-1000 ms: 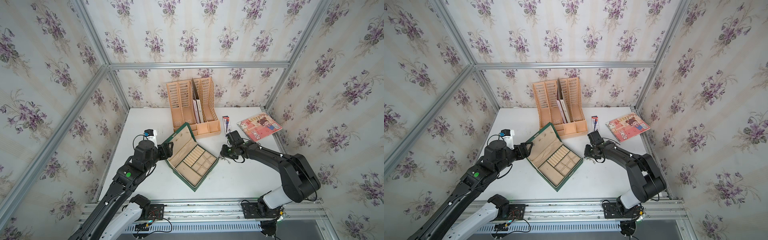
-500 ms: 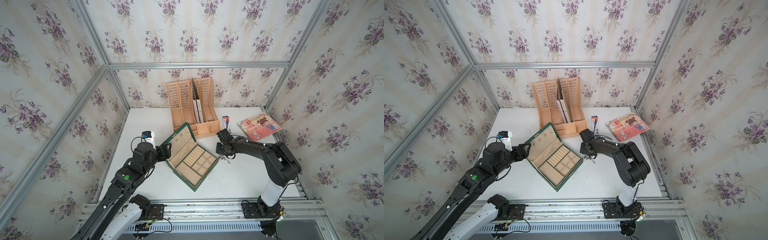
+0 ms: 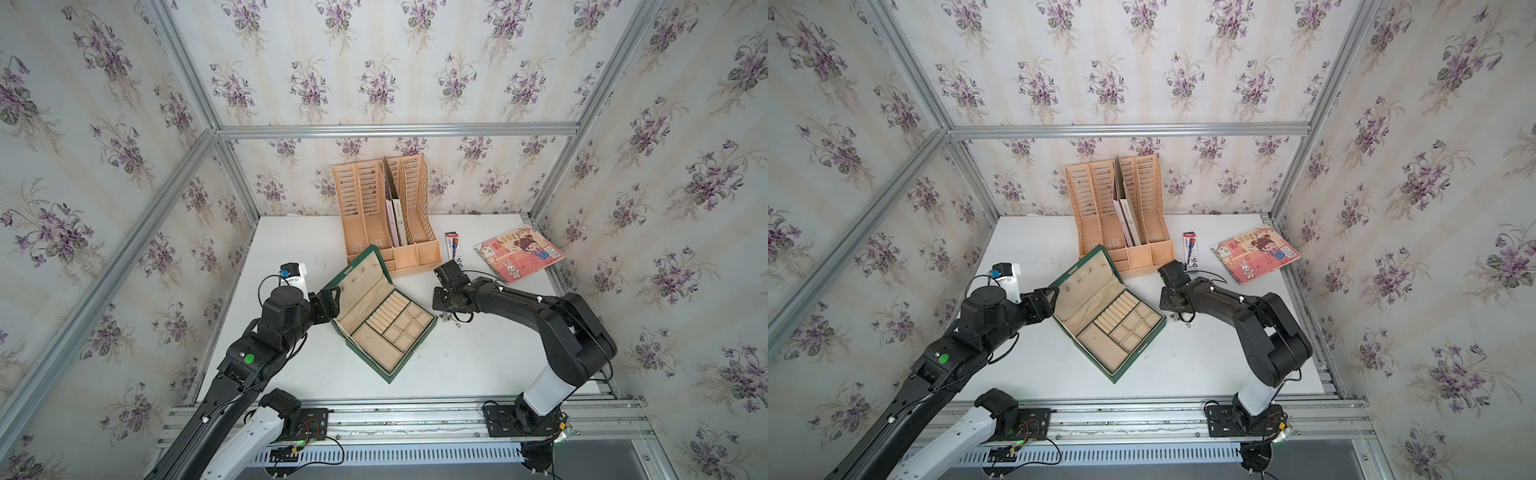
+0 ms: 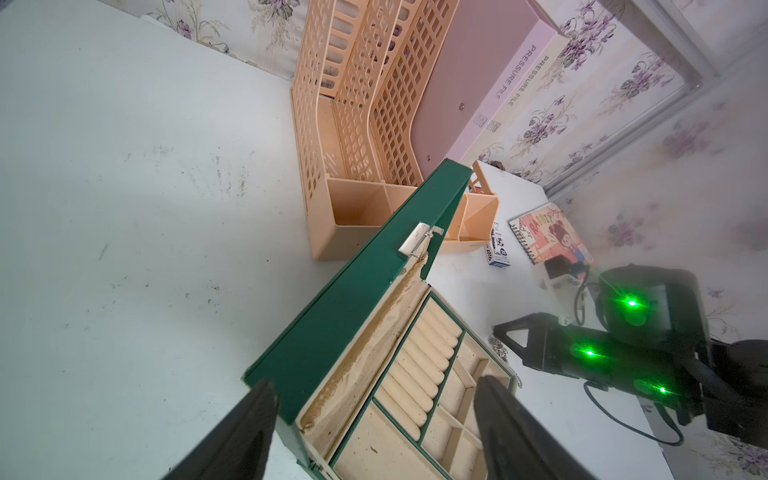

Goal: Put jewelry chain into jewelry box
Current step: Pick up the necklace from the center of the board.

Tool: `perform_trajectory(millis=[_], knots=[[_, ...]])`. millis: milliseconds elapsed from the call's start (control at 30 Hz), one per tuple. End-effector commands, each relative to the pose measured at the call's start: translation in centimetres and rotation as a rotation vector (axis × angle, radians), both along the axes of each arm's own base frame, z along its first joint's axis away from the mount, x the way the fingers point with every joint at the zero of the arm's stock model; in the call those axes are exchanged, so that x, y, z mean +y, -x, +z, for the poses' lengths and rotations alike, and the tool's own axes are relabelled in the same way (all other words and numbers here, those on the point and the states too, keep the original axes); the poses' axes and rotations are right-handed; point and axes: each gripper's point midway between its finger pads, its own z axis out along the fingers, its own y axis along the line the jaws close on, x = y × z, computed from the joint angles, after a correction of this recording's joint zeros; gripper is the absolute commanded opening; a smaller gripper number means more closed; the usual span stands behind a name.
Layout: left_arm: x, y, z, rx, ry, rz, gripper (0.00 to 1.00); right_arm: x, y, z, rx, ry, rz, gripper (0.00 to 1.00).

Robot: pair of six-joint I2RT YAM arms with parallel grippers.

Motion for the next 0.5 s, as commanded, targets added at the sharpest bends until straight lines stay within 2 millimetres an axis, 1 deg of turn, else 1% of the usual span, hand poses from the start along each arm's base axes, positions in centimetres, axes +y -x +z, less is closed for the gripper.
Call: perform_trajectory(millis=[0,133,233,467], knots=[[-0.3,-0.1,0.7,-0.015,0.011,-0.013,0.78,-1.1,0.2,2.3,-0.056,0.022,-0.006,0.00],[-1.6,-0.2,1.4,-0.032,0.052,-0.069,0.78,-1.6,0.8,5.0,-0.112,0.003,0.000,0.00],[-3.0,-0.3,2.2,-0.057,0.086,-0.132,0.78,-1.9,1.3,7.2,-0.156,-0.022,0.011,0.00],[-6.8,-0.3,4.4,-0.133,0.111,-0.288,0.78,-2.4,2.3,13.8,-0.281,-0.076,0.045,0.00]])
